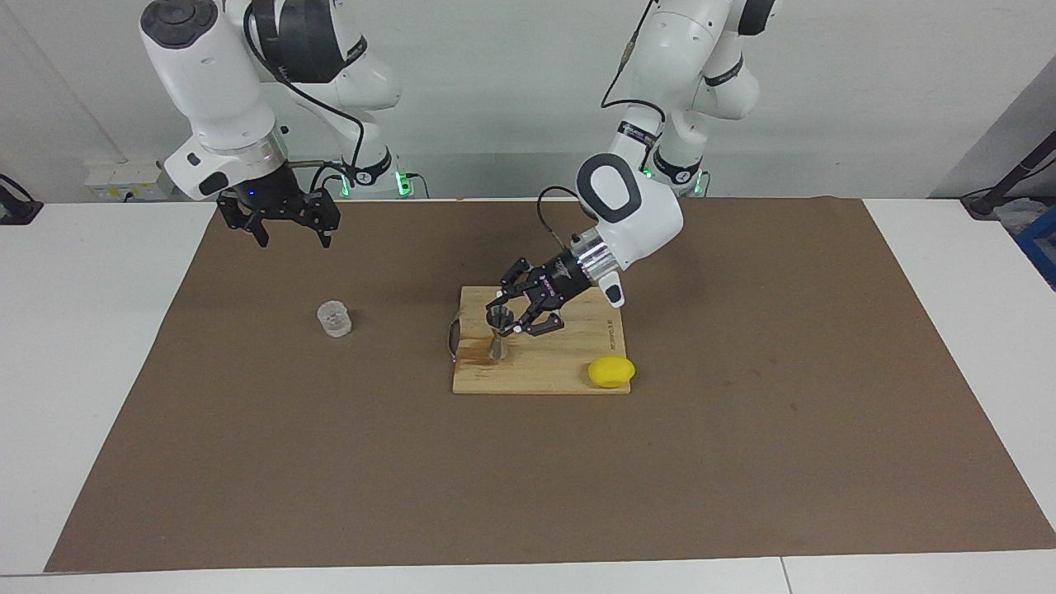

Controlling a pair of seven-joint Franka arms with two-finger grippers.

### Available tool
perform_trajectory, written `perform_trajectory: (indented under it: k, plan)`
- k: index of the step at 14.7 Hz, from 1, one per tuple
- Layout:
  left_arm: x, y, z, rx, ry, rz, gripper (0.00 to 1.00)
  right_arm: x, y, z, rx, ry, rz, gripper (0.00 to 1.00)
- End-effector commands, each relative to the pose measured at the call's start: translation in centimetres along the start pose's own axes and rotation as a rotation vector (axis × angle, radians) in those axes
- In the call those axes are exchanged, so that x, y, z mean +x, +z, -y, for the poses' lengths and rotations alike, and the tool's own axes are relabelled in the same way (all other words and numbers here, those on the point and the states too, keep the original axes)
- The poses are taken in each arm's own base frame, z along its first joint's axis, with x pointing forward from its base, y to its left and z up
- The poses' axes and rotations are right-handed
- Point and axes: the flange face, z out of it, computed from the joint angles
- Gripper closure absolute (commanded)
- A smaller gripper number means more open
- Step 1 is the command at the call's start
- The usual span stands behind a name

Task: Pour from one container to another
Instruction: 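Lower the metal cup onto the board while the right gripper opens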

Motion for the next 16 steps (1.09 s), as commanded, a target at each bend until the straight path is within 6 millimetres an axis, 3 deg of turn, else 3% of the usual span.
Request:
perform_trajectory:
  k: [1,6,11,13,14,15,16]
  plan:
    - [-0.3,1.4,0.5,-0.005,0.004,-0.003,1.0,-0.3,0.1,-0.5,0.022,-0.008,-0.023,0.0]
    - [0.1,2.2,1.3,0.005,0.014,-0.018,1.0,-0.5,0.7,-0.6,0.051,0.192,0.013,0.0]
    - [1.0,3.0,1.4,0.011,0.011,-0.036,1.0,0.0,1.6,-3.1,0.092,0.479,0.025,0.0]
    - [1.1,2.9,1.3,0.009,0.012,-0.04,1.0,0.0,3.1,-4.9,0.167,0.648,0.087,0.0]
    - [1.1,2.9,1.2,0.003,0.012,-0.042,0.44,0.0,4.1,-6.1,0.209,0.726,0.118,0.0]
    - [1.3,2.9,1.2,-0.003,0.011,-0.045,0.0,0.0,4.9,-7.0,0.239,0.808,0.139,0.0]
    - [1.3,2.9,1.1,-0.004,0.011,-0.046,0.0,0.1,5.9,-7.8,0.25,0.884,0.146,0.0]
